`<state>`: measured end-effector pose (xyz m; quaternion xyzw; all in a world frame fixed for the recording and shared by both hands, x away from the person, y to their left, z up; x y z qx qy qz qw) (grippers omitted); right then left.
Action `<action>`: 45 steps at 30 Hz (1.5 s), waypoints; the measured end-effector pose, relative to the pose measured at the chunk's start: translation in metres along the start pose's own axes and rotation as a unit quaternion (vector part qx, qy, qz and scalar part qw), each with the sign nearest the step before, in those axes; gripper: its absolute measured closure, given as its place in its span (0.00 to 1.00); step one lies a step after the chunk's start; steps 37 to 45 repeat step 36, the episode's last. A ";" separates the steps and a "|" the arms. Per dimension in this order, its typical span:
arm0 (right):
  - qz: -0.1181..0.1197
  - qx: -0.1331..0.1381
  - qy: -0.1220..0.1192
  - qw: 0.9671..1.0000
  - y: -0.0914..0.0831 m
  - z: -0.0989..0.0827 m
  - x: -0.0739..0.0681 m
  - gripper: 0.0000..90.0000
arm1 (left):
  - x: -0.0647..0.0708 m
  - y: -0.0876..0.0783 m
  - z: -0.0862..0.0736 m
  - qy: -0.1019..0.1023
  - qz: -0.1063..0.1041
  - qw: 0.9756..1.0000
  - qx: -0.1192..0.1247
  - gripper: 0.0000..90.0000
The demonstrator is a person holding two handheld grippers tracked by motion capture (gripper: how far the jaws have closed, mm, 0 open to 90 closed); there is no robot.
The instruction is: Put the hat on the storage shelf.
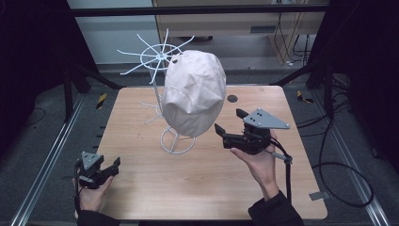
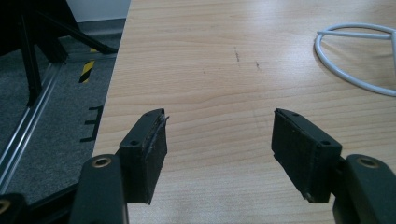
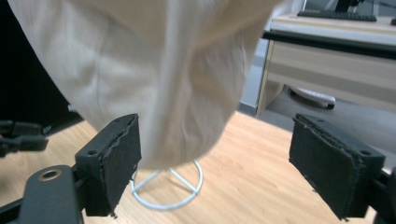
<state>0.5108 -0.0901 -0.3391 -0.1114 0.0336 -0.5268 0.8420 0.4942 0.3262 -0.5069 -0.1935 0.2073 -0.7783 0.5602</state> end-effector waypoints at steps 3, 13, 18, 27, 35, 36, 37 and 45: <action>-0.001 -0.006 0.002 1.000 -0.002 -0.008 0.004 0.16 | 0.000 0.000 0.000 0.000 -0.001 1.000 -0.001 0.39; -0.025 -0.053 0.022 0.998 -0.011 -0.070 0.043 0.16 | 0.003 0.003 -0.002 0.005 -0.008 1.000 -0.006 0.38; -0.040 -0.078 0.026 0.996 -0.015 -0.095 0.060 0.15 | 0.004 0.004 -0.002 0.008 -0.014 1.000 -0.006 0.38; -0.072 -0.117 0.034 0.990 -0.020 -0.138 0.086 0.15 | 0.008 0.007 -0.003 0.015 -0.029 0.999 -0.007 0.35; -0.101 -0.149 0.031 0.983 -0.026 -0.172 0.107 0.15 | 0.011 0.010 -0.006 0.024 -0.041 0.999 -0.013 0.31; -0.106 -0.151 0.026 0.983 -0.028 -0.177 0.111 0.16 | 0.011 0.011 -0.006 0.024 -0.043 0.999 -0.013 0.31; -0.106 -0.151 0.026 0.983 -0.028 -0.177 0.111 0.16 | 0.011 0.011 -0.006 0.024 -0.043 0.999 -0.013 0.31; -0.106 -0.151 0.026 0.983 -0.028 -0.177 0.111 0.16 | 0.011 0.011 -0.006 0.024 -0.043 0.999 -0.013 0.31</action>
Point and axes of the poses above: each handheld gripper's, and its own axes: y roughly forward along the jaws, z roughly out of its top, x roughly to its right, the point moved 8 cm from there along y, roughly forward along the jaws, and after that the axes turned 11 degrees about -z, right-handed, at the moved point
